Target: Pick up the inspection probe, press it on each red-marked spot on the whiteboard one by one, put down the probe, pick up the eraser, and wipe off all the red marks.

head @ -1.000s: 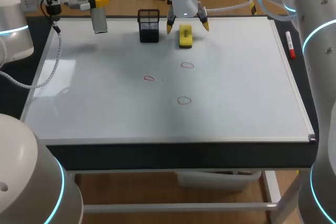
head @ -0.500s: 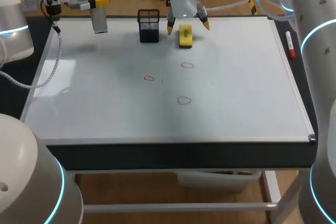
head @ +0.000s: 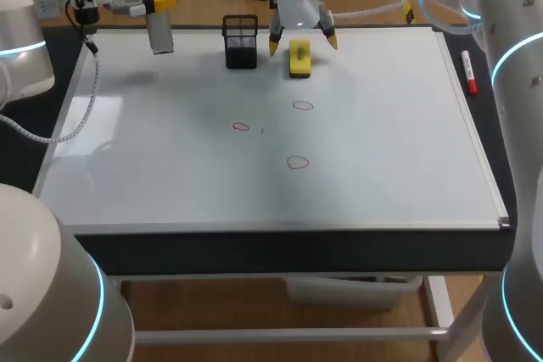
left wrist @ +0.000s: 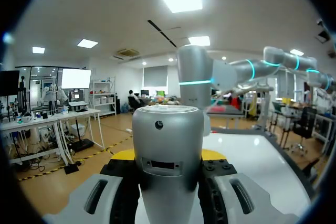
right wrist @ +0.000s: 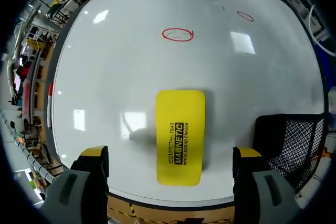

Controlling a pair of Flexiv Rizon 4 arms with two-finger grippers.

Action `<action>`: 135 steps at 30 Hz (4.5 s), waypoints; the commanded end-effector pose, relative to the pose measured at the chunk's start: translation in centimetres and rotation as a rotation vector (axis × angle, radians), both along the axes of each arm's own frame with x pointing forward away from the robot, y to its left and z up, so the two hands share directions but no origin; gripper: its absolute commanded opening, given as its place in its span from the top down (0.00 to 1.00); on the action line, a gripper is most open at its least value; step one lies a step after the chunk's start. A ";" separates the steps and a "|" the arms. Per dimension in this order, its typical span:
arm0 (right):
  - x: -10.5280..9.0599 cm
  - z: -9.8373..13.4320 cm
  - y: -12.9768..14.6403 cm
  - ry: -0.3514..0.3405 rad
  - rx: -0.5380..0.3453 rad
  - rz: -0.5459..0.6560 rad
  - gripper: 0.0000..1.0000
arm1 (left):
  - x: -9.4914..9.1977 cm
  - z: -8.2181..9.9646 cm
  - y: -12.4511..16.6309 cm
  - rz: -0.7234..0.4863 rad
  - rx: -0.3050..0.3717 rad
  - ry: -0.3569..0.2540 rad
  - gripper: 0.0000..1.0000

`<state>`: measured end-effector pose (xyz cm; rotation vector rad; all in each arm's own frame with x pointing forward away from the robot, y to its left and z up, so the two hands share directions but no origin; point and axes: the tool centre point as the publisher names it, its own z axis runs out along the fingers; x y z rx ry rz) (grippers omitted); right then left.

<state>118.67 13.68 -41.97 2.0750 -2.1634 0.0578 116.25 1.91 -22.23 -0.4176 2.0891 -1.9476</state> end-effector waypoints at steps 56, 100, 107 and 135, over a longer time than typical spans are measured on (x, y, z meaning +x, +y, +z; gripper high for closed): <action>-1.0 -1.0 1.5 0.279 0.122 -0.060 0.76 | -0.1 0.1 0.0 0.002 0.000 -0.002 1.00; -7.1 6.0 -6.8 0.010 0.042 -0.357 1.00 | -0.1 0.1 0.0 0.002 0.000 -0.002 1.00; -9.2 6.3 -8.9 -0.017 0.018 -0.421 1.00 | -0.1 0.1 0.0 0.002 0.000 -0.002 1.00; -15.2 6.3 -17.0 -0.138 -0.117 -0.705 1.00 | -0.1 0.1 0.0 0.002 0.000 -0.002 1.00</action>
